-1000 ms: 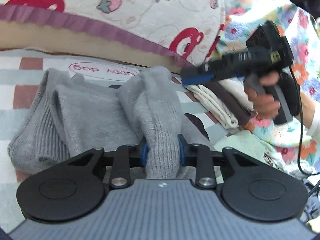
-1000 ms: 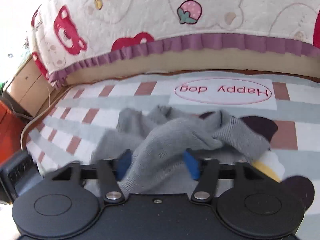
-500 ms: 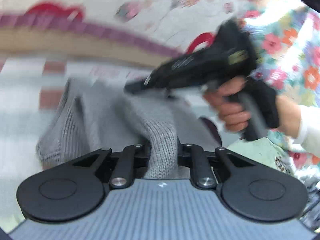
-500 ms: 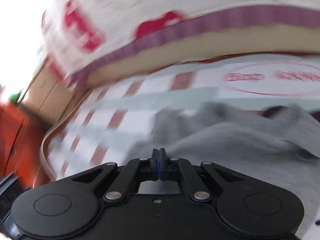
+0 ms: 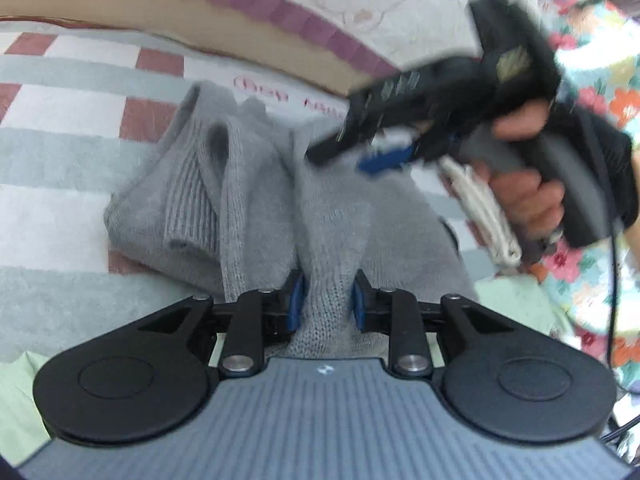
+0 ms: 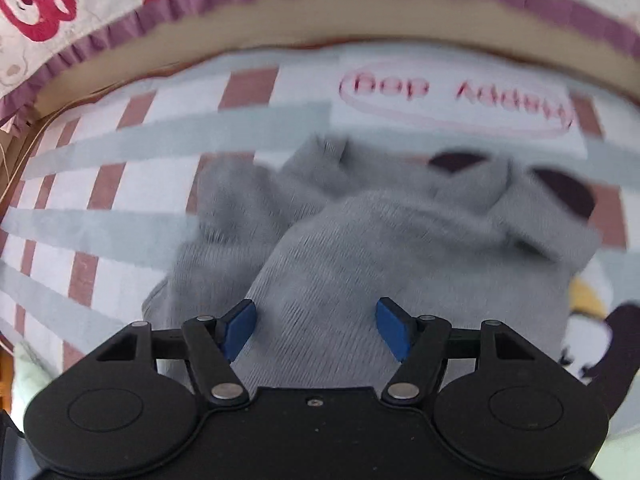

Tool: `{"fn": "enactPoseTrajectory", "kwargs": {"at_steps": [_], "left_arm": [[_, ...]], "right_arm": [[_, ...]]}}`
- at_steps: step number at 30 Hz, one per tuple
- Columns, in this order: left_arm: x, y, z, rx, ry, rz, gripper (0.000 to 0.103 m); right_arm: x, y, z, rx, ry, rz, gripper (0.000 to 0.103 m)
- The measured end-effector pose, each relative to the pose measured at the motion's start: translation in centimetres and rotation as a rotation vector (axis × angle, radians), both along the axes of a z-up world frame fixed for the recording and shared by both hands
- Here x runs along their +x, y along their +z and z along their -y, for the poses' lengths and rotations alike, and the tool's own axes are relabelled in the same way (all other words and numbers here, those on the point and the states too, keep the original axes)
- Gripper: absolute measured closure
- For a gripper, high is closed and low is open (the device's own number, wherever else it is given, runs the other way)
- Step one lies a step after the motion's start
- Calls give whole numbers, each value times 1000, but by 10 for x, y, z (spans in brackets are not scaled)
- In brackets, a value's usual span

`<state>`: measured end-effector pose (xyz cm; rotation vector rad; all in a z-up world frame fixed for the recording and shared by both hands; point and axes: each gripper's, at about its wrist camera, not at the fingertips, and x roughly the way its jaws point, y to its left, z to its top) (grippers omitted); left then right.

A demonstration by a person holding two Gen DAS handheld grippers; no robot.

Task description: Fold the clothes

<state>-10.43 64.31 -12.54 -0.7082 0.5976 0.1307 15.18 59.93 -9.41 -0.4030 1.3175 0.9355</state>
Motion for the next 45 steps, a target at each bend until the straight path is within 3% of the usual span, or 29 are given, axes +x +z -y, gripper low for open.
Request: {"fn": "enactPoseTrajectory", "kwargs": {"at_steps": [2, 4, 6, 8, 9, 10, 12, 14, 16, 21, 22, 23, 24, 29, 34, 37, 41, 43, 45], "left_arm": [[-6, 10, -6, 46, 24, 37, 72], [-12, 18, -16, 107, 83, 65, 66], [-9, 16, -25, 163, 130, 61, 66], [2, 5, -34, 172, 115, 55, 66], [9, -2, -39, 150, 105, 51, 66], [15, -11, -43, 99, 91, 45, 66], [26, -26, -48, 25, 100, 31, 62], [34, -34, -49, 15, 128, 1, 62], [40, -31, -45, 55, 130, -19, 62], [59, -25, -35, 128, 122, -56, 46], [62, -26, -35, 121, 120, -58, 47], [65, -28, -37, 108, 116, -63, 55], [68, -29, -39, 94, 111, -67, 90], [87, 9, -38, 226, 13, -41, 91], [132, 57, -70, 345, -102, 3, 91], [158, 39, -97, 252, -158, -58, 91], [186, -1, -131, 88, -214, -173, 90], [173, -19, -138, 40, -160, -216, 81], [148, -21, -144, -16, -85, -172, 74]], "right_arm": [[1, -11, 0, 0, -15, -19, 19], [1, -26, -4, -9, 14, -25, 0], [-3, -31, -17, -9, 106, 50, 0], [-9, -27, -15, 6, 150, 168, 10], [-12, -24, -8, 24, 142, 199, 24], [-14, -21, 0, 46, 131, 228, 47], [-15, -14, 22, 113, 102, 261, 70], [-18, -8, 42, 173, 100, 310, 74], [-23, -3, 57, 232, 120, 345, 75], [-26, 13, 87, 375, 112, 406, 75], [-26, 15, 92, 400, 107, 412, 75], [-26, 16, 96, 422, 104, 416, 76], [-25, 17, 101, 442, 99, 414, 76], [-24, 30, 123, 563, 59, 415, 77], [-13, 74, 127, 692, -22, 465, 77], [-19, 86, 112, 709, 5, 529, 78], [-34, 47, 66, 582, 107, 535, 77], [-36, 19, 47, 499, 123, 505, 77], [-44, -2, 36, 426, 160, 539, 75]]}}
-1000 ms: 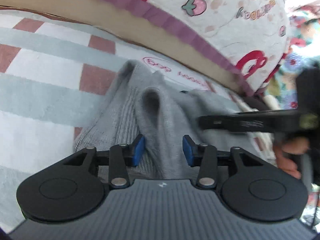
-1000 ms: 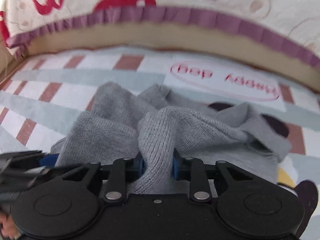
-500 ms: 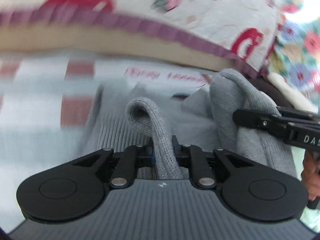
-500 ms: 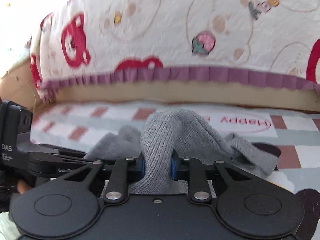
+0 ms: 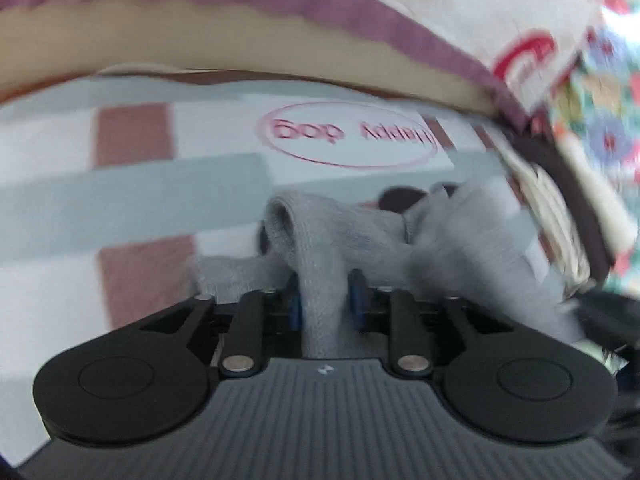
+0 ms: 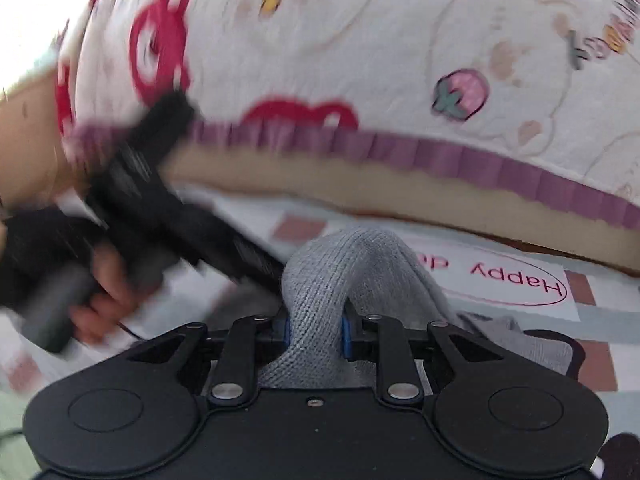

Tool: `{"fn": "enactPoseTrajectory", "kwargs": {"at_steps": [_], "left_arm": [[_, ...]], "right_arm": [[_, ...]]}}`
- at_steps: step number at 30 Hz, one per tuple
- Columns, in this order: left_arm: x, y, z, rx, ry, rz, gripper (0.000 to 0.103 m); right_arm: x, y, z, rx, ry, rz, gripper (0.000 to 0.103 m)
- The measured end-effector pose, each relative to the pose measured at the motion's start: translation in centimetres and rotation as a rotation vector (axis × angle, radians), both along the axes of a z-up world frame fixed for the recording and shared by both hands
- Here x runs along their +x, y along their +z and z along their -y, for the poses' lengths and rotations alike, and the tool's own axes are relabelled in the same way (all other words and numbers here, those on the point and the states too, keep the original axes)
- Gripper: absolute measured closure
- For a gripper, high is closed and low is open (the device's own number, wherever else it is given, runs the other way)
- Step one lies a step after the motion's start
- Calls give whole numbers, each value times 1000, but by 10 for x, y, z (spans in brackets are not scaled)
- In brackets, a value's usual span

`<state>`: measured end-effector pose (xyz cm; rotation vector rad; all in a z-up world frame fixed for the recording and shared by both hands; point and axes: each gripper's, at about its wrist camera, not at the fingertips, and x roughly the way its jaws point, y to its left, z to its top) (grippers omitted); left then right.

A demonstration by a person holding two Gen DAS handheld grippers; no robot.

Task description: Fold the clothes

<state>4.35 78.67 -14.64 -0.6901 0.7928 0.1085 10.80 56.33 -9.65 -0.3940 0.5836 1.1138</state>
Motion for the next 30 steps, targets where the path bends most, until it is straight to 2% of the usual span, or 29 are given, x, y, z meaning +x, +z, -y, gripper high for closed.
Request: {"fn": "enactPoseTrajectory", "kwargs": {"at_steps": [1, 4, 6, 8, 12, 13, 14, 15, 17, 19, 25, 26, 28, 30], "left_arm": [[-13, 3, 0, 1, 34, 15, 71], [-52, 23, 6, 94, 120, 39, 54], [-71, 28, 9, 147, 152, 24, 38], [-74, 16, 3, 112, 154, 0, 36], [-62, -15, -13, -38, 127, -23, 35], [-55, -22, -15, -59, 115, -21, 36], [-49, -27, -15, -74, 93, -18, 49], [-41, -30, -13, -81, 63, -16, 99], [-27, -25, -9, -77, 16, -3, 97], [-12, -8, 2, -24, -51, 22, 97], [21, 52, 36, 95, -221, 192, 97], [30, 53, 37, 110, -228, 181, 97], [51, 43, 33, 122, -224, 108, 96], [64, 23, 25, 159, -163, -35, 95]], "right_arm": [[-3, -8, -4, -31, 2, 17, 74], [-5, -13, -6, -45, 12, 12, 74], [-8, -13, -5, -44, 26, 24, 74], [-11, -13, -4, -43, 39, 36, 74], [-17, -15, 1, -15, 27, 44, 73], [-18, -16, 3, -10, 30, 45, 73], [-19, -16, 4, -5, 33, 45, 73], [-19, -17, 6, 0, 36, 46, 72], [-18, -16, 10, 9, 50, 49, 71], [-16, -14, 16, 33, 50, 60, 71], [-33, 7, 51, 223, -54, 200, 73], [-36, 8, 51, 236, -82, 224, 73], [-38, 6, 41, 228, -119, 257, 73], [-31, -2, 18, 143, -122, 200, 73]]}}
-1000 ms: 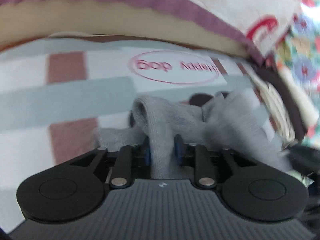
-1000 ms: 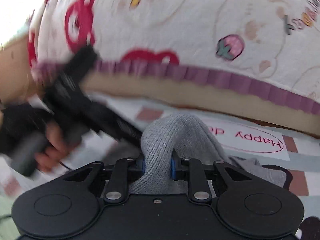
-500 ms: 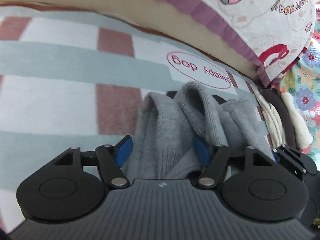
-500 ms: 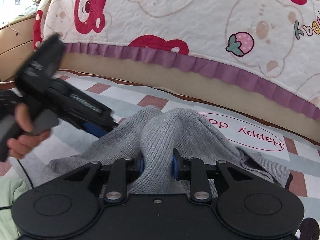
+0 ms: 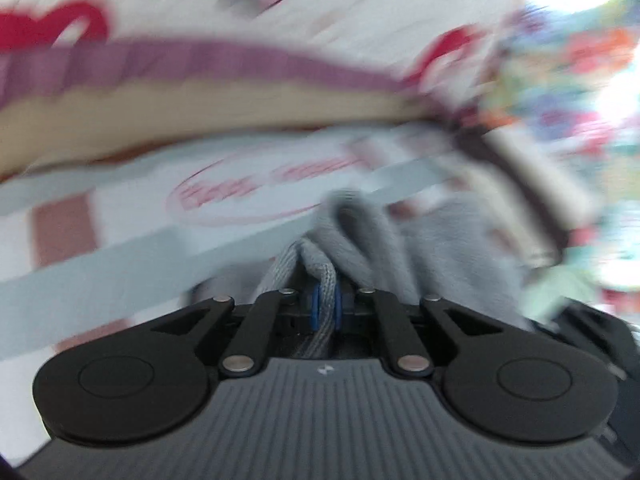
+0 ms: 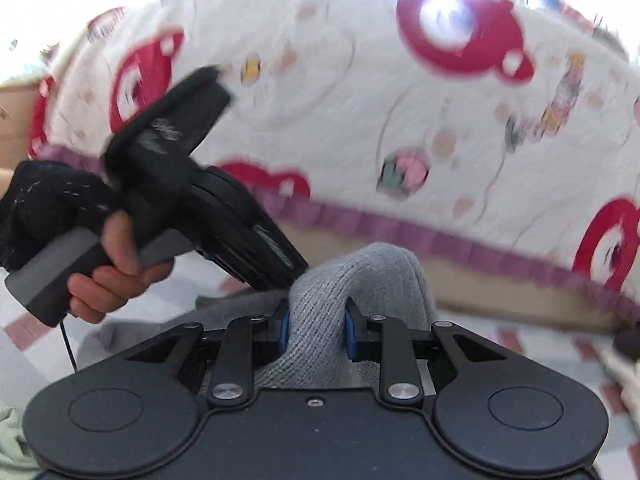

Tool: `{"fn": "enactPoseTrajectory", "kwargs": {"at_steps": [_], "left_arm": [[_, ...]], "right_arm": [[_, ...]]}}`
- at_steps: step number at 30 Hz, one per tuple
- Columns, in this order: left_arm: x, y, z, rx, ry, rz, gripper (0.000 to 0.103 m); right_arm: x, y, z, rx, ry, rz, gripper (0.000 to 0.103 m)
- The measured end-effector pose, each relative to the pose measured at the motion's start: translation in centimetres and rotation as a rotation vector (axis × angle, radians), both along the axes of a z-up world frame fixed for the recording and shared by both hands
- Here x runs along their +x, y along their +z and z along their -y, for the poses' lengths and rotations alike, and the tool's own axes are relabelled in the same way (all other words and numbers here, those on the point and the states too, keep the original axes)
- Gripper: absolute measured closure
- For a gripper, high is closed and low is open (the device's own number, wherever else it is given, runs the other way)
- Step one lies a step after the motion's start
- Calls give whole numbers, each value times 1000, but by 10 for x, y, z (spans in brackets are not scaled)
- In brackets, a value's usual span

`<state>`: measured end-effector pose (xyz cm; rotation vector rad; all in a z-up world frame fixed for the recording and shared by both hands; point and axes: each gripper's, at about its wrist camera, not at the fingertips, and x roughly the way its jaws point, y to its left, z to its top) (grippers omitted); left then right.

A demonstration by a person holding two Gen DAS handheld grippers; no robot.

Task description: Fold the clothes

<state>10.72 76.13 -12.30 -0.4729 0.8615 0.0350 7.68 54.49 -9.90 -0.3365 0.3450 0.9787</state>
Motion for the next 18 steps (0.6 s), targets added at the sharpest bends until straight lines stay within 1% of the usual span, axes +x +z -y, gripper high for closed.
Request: {"fn": "enactPoseTrajectory", "kwargs": {"at_steps": [1, 2, 3, 4, 5, 6, 7, 9, 10, 11, 12, 13, 14, 15, 16, 18], "left_arm": [[1, -10, -5, 25, 37, -60, 95], [-6, -14, -9, 38, 67, -77, 91], [-18, -14, -12, 42, 102, -68, 80], [-31, -13, -15, 42, 142, -56, 71], [-48, -9, -17, 47, 202, -35, 58], [-66, -3, -17, 60, 262, -1, 58], [-83, 4, -14, 62, 298, 42, 58], [-123, 11, -2, 25, 353, 110, 58], [-142, 13, 5, 11, 386, 133, 58], [-162, 14, 16, 13, 426, 149, 58], [-181, 13, 27, 16, 459, 169, 58], [-198, 11, 37, 9, 479, 192, 58], [-210, 10, 44, -6, 482, 214, 58], [-219, 10, 50, -32, 465, 233, 58], [-225, 9, 54, -47, 443, 257, 58], [-224, 9, 65, -40, 391, 304, 55]], "right_arm": [[2, -4, -12, -64, 24, -42, 73], [3, -8, -25, -133, 51, -79, 73], [1, -12, -36, -214, 90, -88, 72], [-3, -15, -42, -259, 119, -73, 69], [-7, -17, -45, -286, 146, -51, 68], [-10, -18, -46, -289, 160, -37, 68], [-11, -18, -45, -287, 174, -32, 68], [-5, -10, -41, -219, 203, -109, 68], [0, -2, -36, -154, 242, -175, 74], [3, 5, -35, -119, 277, -220, 77], [5, 11, -35, -100, 290, -240, 84], [7, 14, -38, -89, 276, -246, 87], [13, 14, -45, -88, 248, -275, 88], [18, 13, -52, -87, 221, -303, 92], [24, 12, -58, -87, 195, -341, 92], [46, 1, -74, -96, 170, -503, 92]]}}
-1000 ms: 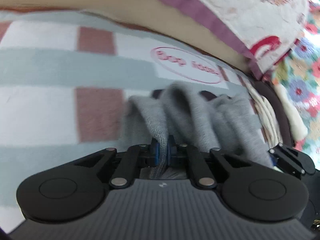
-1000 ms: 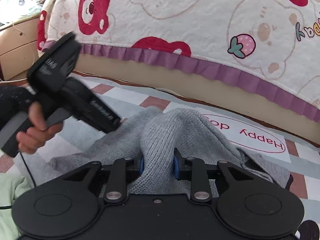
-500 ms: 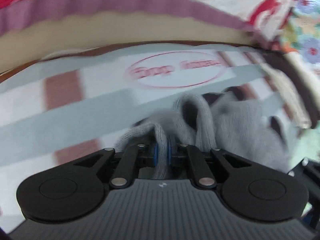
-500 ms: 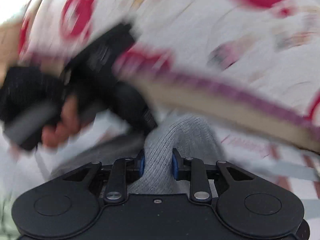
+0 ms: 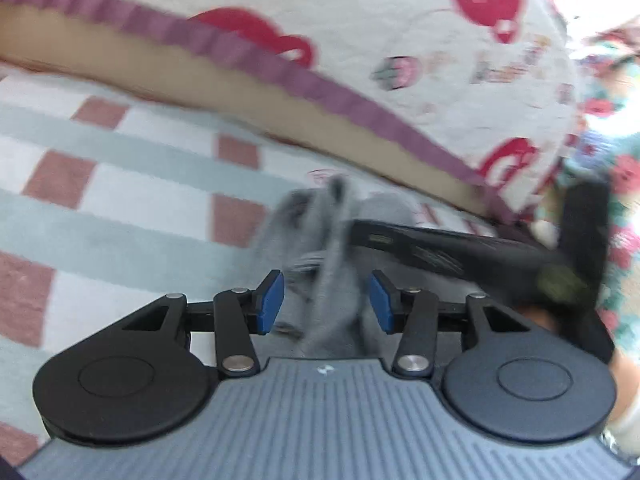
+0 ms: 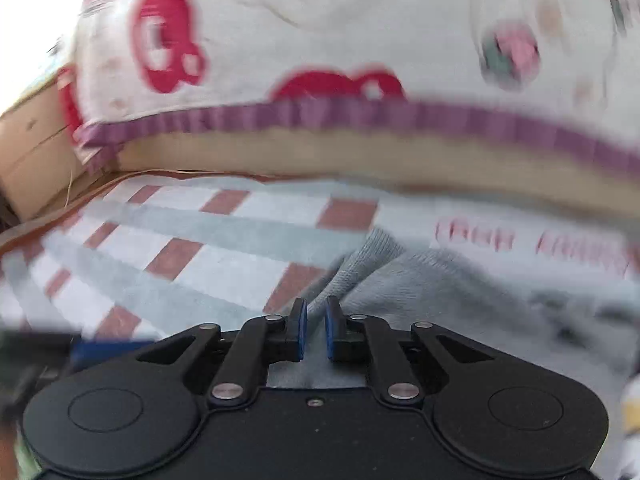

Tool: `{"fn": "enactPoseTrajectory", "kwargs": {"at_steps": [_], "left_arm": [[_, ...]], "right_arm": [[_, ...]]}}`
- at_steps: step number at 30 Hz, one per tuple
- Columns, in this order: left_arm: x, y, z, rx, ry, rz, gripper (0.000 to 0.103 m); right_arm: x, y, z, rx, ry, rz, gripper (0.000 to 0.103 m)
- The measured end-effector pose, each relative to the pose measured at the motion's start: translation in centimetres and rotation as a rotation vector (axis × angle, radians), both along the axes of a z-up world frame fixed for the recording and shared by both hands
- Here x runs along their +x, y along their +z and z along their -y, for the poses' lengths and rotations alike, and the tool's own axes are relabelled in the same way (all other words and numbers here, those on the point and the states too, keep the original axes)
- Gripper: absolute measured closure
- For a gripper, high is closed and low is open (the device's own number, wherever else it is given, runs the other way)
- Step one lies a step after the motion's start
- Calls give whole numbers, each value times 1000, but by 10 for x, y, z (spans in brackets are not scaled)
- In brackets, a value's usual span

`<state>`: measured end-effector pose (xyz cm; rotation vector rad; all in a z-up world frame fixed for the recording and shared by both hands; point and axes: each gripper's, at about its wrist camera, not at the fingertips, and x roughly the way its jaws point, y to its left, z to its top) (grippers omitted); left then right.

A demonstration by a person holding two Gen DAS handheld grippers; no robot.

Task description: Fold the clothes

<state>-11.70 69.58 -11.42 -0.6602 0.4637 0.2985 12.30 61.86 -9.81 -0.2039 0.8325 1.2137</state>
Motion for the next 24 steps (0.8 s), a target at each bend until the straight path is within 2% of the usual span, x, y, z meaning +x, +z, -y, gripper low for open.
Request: {"fn": "enactPoseTrajectory", "kwargs": {"at_steps": [2, 4, 6, 8, 11, 12, 14, 16, 17, 18, 19, 21, 22, 24], "left_arm": [[11, -2, 10, -1, -61, 16, 51], [24, -7, 21, 5, -105, 2, 48], [28, -10, 30, 29, -122, -34, 47], [32, -13, 34, 36, -143, -45, 47], [40, -18, 30, -28, -165, -2, 47], [44, -20, 28, -57, -174, 16, 43], [55, -25, 26, -90, -189, 25, 35], [72, -33, 23, -110, -166, -10, 33], [79, -38, 22, -127, -156, -18, 41], [85, -40, 21, -137, -149, -23, 74], [88, -39, 21, -127, -146, -32, 80], [86, -20, 27, -24, -128, -47, 85], [83, -8, 28, 34, -113, -47, 85], [72, 8, 21, 79, -73, -46, 85]], "right_arm": [[14, -1, 1, 37, 15, -182, 86], [16, 10, 29, 170, 8, -245, 80], [20, 24, 61, 270, -4, -277, 66], [25, 34, 99, 286, -76, -177, 61], [34, 19, 147, 189, -172, -37, 60], [37, 12, 162, 151, -202, 0, 60], [45, -14, 192, 97, -269, -18, 59], [53, -40, 218, 97, -329, -102, 53], [56, -52, 230, 141, -365, -174, 48], [59, -64, 242, 186, -402, -251, 43], [63, -74, 248, 230, -440, -337, 42], [69, -82, 244, 278, -460, -452, 42], [65, -79, 238, 283, -438, -450, 42], [50, -67, 220, 259, -347, -349, 41]]}}
